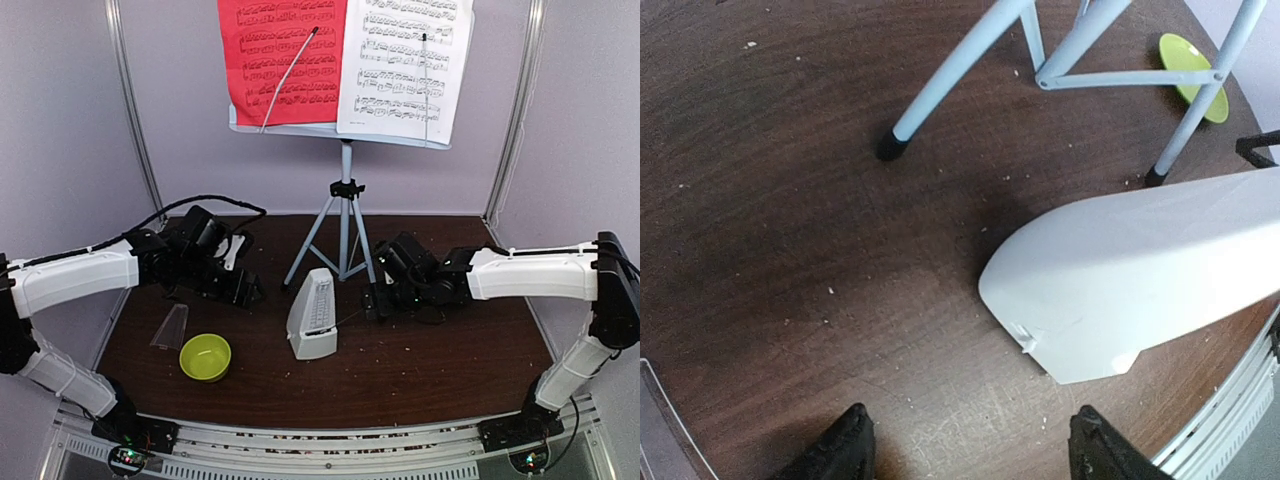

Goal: Set up the instrument practice props

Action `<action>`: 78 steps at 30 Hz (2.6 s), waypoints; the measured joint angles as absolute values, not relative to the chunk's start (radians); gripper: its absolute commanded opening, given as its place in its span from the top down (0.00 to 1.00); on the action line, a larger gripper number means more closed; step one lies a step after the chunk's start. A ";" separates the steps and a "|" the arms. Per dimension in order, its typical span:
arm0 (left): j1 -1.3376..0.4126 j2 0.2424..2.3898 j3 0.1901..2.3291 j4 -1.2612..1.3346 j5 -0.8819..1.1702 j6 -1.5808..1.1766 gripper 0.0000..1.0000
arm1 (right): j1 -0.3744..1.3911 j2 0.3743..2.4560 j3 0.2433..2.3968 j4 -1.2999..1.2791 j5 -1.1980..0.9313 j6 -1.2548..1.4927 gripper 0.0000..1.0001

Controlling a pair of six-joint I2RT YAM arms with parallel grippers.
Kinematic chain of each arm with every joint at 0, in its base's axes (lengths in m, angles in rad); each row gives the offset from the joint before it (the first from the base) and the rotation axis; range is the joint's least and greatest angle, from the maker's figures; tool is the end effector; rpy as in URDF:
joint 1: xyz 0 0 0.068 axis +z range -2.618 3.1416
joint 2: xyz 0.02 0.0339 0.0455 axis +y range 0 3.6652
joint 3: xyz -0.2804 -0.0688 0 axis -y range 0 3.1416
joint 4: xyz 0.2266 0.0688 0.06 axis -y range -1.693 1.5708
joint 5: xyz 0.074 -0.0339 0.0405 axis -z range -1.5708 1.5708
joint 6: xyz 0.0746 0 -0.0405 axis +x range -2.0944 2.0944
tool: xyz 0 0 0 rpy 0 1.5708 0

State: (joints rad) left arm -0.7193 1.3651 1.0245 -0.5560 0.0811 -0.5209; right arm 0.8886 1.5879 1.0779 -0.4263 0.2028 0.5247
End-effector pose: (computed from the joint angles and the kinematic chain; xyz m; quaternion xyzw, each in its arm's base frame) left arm 0.2134 -0.1949 0.2529 0.1067 0.9370 -0.2232 0.2467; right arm 0.2254 0.2537 0.2172 -0.1400 0.9353 0.1284 0.2985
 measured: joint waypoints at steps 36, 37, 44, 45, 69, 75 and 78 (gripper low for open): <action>-0.274 1.197 1.309 -0.746 0.126 -0.340 0.02 | 0.392 1.087 1.143 -0.531 -0.113 0.371 0.00; -0.274 1.197 1.321 -0.753 0.123 -0.338 0.02 | 0.392 1.074 1.145 -0.531 -0.120 0.369 0.00; -0.274 1.180 1.368 -0.788 0.098 -0.334 0.02 | 0.390 0.989 1.155 -0.527 -0.177 0.365 0.00; -0.274 1.172 1.368 -0.791 0.093 -0.334 0.02 | 0.390 0.975 1.155 -0.526 -0.188 0.365 0.00; -0.274 0.800 1.032 -0.831 -0.124 -0.381 0.02 | 0.386 0.616 0.724 -0.403 -0.273 0.427 0.00; -0.274 0.762 0.921 -0.838 -0.132 -0.431 0.02 | 0.386 0.567 0.598 -0.363 -0.273 0.469 0.00; -0.274 0.751 0.884 -0.838 -0.131 -0.452 0.02 | 0.386 0.554 0.554 -0.344 -0.273 0.487 0.00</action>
State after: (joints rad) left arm -0.2737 0.7509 0.8845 -0.8375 -0.1314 -0.4519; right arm 0.3862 0.5537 0.5537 -0.3439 -0.2729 0.4870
